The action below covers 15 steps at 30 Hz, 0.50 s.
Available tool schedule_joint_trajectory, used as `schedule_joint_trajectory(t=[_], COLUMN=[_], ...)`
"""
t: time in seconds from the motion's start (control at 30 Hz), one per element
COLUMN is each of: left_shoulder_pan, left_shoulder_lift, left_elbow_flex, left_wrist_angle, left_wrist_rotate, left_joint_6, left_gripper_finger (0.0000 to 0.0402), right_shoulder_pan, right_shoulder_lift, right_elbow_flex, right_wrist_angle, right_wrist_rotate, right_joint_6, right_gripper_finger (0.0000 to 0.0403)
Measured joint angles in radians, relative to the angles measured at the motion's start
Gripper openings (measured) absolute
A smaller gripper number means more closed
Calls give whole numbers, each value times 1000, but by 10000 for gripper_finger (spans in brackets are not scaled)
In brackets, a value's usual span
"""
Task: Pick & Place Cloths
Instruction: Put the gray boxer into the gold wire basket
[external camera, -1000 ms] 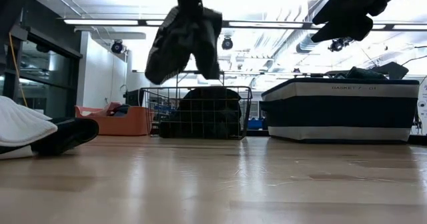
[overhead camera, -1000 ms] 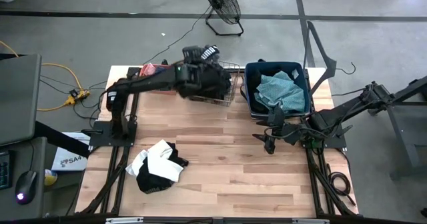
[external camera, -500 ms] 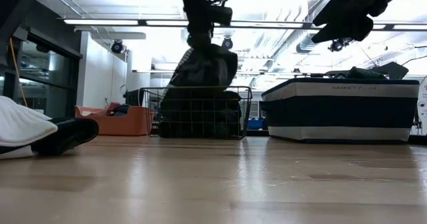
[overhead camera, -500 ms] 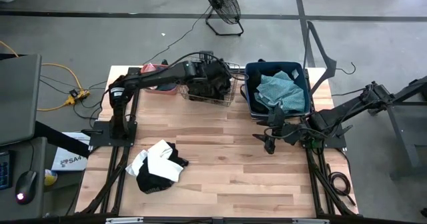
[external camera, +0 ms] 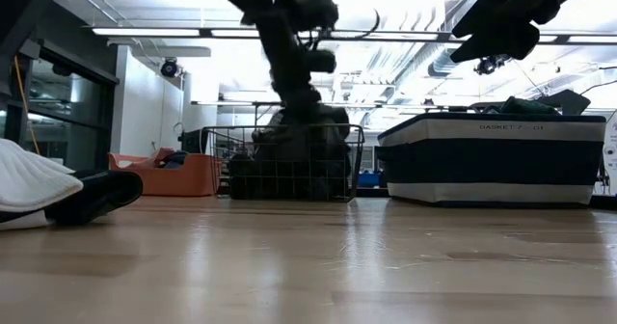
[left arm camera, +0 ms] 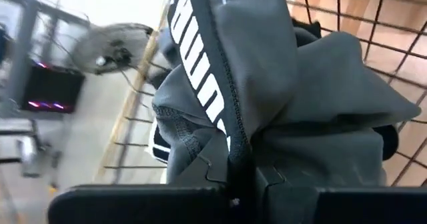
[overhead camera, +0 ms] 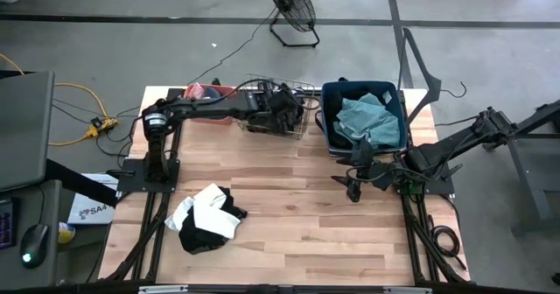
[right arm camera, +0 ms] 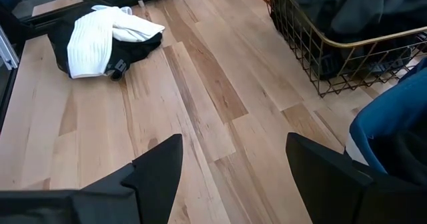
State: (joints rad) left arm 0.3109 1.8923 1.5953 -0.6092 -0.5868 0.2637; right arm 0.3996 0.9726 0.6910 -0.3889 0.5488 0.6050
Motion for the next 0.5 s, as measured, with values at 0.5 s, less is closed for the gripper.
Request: schedule_joint_trajectory(t=[0.5], left_shoulder_pan=[150], left_shoulder_lift=[-1], left_elbow_flex=[-112], left_wrist_angle=[62], left_wrist_rotate=[382], left_joint_6=[-368], left_gripper_finger=[5], right_shoulder_pan=[0], right_shoulder_lift=[0], right_elbow_flex=[0], right_wrist_angle=[0], right_wrist_rotate=[1], right_joint_6=[3], right_gripper_finger=[259])
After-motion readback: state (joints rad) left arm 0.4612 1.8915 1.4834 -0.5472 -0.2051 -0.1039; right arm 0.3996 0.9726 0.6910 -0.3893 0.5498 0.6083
